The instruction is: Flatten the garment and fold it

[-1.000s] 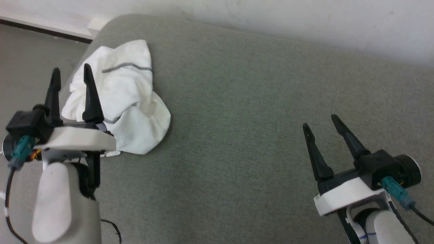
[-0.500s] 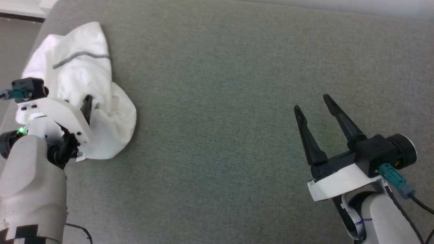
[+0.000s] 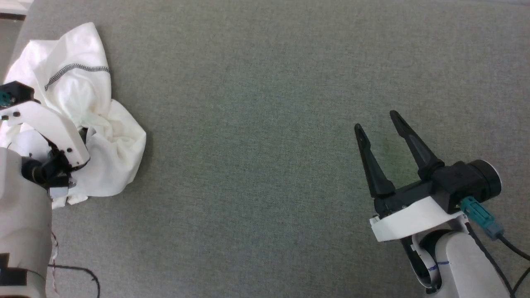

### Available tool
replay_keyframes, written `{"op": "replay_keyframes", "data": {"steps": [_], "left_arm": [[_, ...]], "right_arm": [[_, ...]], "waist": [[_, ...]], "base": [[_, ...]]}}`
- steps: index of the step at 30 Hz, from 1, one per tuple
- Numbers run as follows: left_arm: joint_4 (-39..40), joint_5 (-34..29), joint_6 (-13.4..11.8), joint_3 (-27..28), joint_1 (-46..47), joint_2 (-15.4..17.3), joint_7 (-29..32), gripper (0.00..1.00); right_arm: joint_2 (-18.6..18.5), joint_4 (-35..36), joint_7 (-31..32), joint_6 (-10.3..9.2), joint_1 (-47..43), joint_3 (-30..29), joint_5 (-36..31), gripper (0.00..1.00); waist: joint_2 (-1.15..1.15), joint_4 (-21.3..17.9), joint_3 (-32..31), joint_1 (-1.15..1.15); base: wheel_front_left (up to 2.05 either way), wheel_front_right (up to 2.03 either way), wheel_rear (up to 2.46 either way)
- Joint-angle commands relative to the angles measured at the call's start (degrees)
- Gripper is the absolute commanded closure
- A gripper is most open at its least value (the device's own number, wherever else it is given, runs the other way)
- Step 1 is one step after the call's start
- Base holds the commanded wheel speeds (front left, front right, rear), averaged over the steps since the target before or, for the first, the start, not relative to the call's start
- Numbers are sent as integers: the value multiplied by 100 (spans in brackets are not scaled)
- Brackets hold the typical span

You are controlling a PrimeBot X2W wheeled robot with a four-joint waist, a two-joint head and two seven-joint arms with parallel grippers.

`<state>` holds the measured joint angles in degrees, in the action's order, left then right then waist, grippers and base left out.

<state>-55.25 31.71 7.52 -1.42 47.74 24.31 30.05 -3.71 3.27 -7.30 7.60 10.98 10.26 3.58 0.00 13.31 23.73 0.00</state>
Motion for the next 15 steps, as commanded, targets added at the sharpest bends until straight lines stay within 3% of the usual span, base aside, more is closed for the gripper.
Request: {"op": "replay_keyframes", "data": {"steps": [1, 8, 12, 15], "left_arm": [[-181, -149, -11, -155, -288, -31, -235, 100], [212, -743, -157, -378, 14, 414, -1902, 100], [472, -1045, -397, -414, 251, 625, -2980, 100], [592, -1198, -484, -468, 366, 701, -3416, 100]], "right_arm": [[25, -44, -72, -11, 93, 12, 58, 0], [68, -217, -251, -11, -70, -102, 178, 0], [79, -298, -338, -11, -185, -188, 253, 0], [80, -314, -379, -11, -273, -260, 323, 0]], "waist": [[0, -1, -182, 0], [0, -3, -774, 0], [0, -86, -1136, 0], [0, -145, -1308, 0]], "base": [[0, 0, 0], [0, 0, 0], [0, 0, 0], [0, 0, 0]]}}
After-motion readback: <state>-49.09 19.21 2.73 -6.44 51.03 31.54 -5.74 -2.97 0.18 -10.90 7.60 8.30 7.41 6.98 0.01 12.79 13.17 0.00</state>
